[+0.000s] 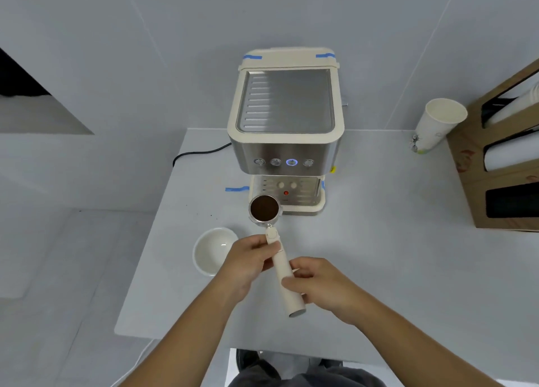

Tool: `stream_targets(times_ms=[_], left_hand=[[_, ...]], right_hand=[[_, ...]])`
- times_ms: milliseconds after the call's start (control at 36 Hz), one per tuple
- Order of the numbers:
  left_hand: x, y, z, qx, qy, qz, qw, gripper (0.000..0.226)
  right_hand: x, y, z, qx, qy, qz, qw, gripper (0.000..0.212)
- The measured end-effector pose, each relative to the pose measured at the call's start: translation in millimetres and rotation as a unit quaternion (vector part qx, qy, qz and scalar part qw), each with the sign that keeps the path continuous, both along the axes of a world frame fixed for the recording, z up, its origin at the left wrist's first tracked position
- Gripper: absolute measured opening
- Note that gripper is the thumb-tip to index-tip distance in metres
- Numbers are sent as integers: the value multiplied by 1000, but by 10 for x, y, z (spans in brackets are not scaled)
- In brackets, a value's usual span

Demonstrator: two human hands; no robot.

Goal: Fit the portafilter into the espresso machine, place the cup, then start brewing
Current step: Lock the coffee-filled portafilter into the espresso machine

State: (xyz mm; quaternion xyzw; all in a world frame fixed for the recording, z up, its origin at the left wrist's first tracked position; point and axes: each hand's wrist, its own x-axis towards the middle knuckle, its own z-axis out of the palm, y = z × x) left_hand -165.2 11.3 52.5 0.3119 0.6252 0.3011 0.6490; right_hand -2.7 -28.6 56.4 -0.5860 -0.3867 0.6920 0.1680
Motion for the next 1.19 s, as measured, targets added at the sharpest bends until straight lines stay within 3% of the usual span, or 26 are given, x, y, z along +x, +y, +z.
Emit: stream_targets(times_ms=[472,750,917,1194], left_hand=[[-72,131,83,-23,-5,-51,998,15],[-129,147,174,10,93,-109,990,15],[-277,181,362,73,207,-103,970,11],[-317,348,944,274,253,-112,921,17]], right_hand=[[-67,249,142,-72,67,38,994,36],[-94,256,132,-62,77,29,995,36],[-79,301,96,-75,81,20,994,30],[-40,509,-18,-72,83,-19,994,42]])
